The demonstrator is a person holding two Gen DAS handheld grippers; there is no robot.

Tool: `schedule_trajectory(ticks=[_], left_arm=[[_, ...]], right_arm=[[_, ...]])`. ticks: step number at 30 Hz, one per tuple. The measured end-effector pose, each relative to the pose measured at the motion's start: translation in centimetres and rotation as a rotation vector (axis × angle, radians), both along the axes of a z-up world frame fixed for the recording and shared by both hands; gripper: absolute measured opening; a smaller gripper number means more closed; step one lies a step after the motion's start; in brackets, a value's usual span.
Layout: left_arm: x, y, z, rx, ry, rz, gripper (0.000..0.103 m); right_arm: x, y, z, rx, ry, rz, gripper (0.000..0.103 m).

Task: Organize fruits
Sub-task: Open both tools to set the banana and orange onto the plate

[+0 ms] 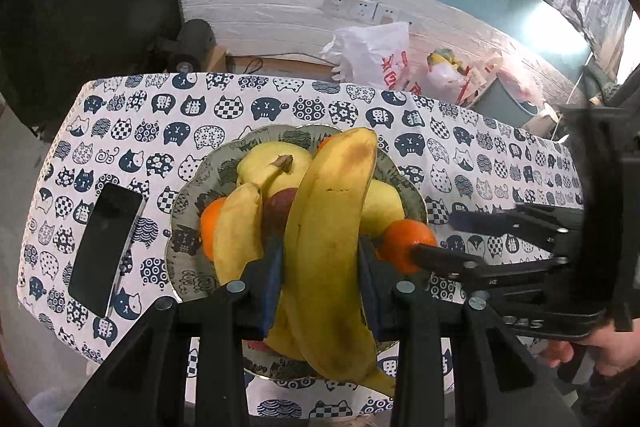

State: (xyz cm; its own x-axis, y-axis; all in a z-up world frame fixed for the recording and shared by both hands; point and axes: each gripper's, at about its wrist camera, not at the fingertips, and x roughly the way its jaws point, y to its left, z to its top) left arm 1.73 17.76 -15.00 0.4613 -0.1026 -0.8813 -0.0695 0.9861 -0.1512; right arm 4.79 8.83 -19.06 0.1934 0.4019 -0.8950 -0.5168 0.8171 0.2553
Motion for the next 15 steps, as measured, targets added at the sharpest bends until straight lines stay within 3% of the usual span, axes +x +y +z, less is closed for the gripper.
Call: schedule_trajectory(ticks=[15], left_arm=[[2.7,-1.9,-2.2,-0.008,0.029,0.019,0.036]], right_arm=[[0.5,-4.1,1.9,0.031,-0.012,-0.089,0.063]])
